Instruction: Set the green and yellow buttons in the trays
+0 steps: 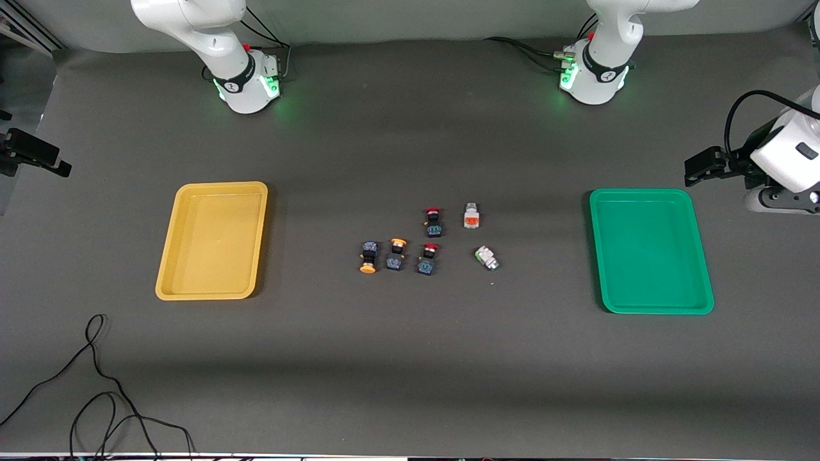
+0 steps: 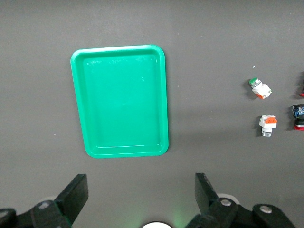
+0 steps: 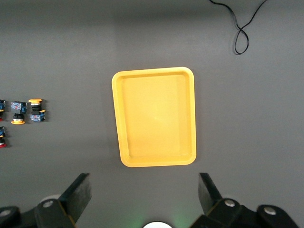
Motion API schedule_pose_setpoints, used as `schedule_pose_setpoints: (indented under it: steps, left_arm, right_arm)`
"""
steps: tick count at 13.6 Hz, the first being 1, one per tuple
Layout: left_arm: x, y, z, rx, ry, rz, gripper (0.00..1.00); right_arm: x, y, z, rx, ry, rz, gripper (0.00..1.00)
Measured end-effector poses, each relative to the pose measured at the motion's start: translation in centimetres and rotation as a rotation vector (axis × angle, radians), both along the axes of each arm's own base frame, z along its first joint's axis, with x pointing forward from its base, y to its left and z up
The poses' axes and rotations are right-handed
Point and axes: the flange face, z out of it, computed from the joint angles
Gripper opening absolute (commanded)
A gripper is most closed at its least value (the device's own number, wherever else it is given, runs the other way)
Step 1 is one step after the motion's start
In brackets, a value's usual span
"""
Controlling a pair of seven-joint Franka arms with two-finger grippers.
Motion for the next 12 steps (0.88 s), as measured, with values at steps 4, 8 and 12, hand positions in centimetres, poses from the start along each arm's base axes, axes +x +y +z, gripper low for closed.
schedule_pose_setpoints:
  steps: [4, 8, 12]
  left_arm:
    - [0.0, 0.0, -0.1, 0.0, 0.001, 0.0, 1.0]
    - [0.0, -0.3, 0.0, 0.0, -0.001, -0.005, 1.0]
    - [0.1, -0.2, -0.1, 0.0, -0.001, -0.003, 1.0]
  right_arm:
    - [0.2, 0.3, 0.0, 0.003, -0.006, 0.005, 1.0]
    - [0.7, 2.3, -0.2, 0.003, -0.003, 0.04, 1.0]
    - [0.6, 1.5, -0.1, 0.003, -0.005, 0.026, 1.0]
